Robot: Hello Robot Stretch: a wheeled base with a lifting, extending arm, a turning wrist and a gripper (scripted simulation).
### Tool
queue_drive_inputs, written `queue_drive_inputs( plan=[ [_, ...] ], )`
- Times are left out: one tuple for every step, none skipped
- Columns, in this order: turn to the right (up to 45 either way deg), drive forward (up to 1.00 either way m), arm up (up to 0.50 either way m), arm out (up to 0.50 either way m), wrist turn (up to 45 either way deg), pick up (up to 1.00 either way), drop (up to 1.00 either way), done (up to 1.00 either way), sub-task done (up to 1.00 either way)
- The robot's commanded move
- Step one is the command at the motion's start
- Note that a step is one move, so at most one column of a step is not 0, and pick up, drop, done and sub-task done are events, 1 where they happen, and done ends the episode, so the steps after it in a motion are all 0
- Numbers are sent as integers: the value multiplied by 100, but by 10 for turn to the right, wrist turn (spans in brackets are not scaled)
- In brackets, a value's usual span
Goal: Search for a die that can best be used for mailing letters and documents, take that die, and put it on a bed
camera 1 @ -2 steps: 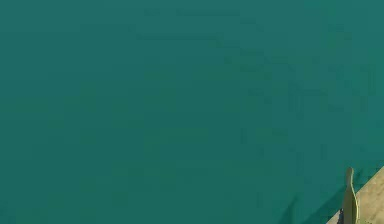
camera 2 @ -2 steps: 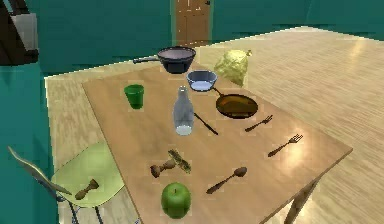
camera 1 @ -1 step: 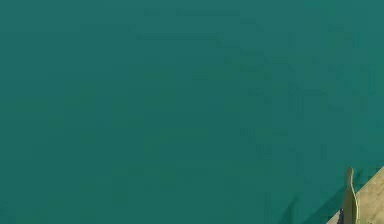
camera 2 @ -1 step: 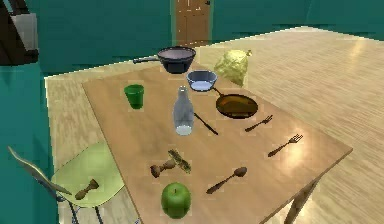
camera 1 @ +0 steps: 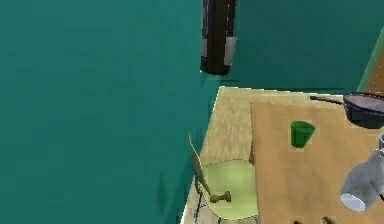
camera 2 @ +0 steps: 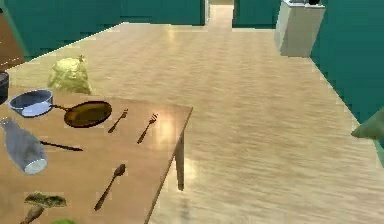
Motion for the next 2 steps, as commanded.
queue_drive_inputs(
  plan=[
    [450, 0, 0, 0, 0, 0, 0, 0, 0],
    [450, 0, 0, 0, 0, 0, 0, 0, 0]
  ],
)
